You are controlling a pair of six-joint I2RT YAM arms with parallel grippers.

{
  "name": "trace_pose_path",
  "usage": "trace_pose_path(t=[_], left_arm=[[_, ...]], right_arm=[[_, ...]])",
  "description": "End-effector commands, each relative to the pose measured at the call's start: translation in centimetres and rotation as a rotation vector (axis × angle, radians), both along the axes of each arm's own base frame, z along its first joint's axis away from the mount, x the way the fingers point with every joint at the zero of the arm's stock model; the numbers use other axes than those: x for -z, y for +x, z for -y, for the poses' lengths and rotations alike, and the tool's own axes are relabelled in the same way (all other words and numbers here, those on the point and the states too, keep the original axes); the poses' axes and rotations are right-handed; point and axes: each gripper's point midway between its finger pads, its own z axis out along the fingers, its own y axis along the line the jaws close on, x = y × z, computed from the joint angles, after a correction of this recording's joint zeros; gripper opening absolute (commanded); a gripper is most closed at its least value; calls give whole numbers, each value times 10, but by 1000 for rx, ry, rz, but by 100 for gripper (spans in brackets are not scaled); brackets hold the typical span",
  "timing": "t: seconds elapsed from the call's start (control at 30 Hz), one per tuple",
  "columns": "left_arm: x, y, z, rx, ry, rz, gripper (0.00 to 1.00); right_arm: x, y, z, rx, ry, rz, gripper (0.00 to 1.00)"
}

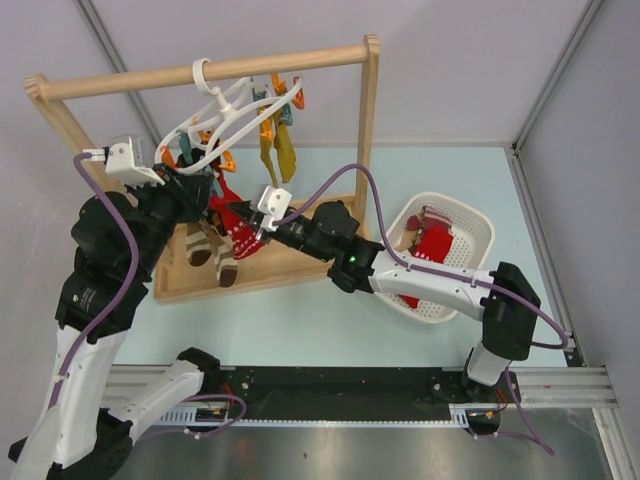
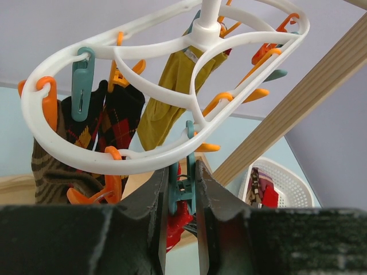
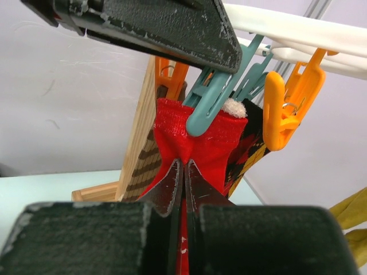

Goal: Clip the socks to the hanger
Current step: Clamp the sock onto the hanger.

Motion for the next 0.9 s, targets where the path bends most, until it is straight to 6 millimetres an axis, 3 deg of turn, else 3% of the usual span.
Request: trace_pose_path(t=[0.0, 0.2, 0.3, 0.4, 0.53, 0.63, 0.77, 0.87], left_arm=[[8, -4, 10, 61, 16, -21, 19], [8, -4, 10, 66, 12, -22, 19], [10, -4, 11, 66, 13, -27, 24], [11, -3, 9, 57, 16, -29, 38], [9, -4, 5, 38, 17, -23, 63], [7, -5, 3, 31, 17, -18, 68], [4, -8, -2, 14, 18, -19, 79], [-2, -13, -4, 11, 11, -13, 84]], right_arm=[[-31, 2, 0, -7, 75, 24, 0], [-32, 3, -3, -9, 80, 20, 0], [-34, 4, -3, -7, 87, 19, 0], [-37, 3, -1, -5, 95, 20, 0], [-41, 4, 1, 3, 111, 18, 0], [-43, 5, 1, 5, 122, 15, 3], [-46, 3, 3, 4, 123, 8, 37], [-46, 3, 7, 15, 108, -11, 53]])
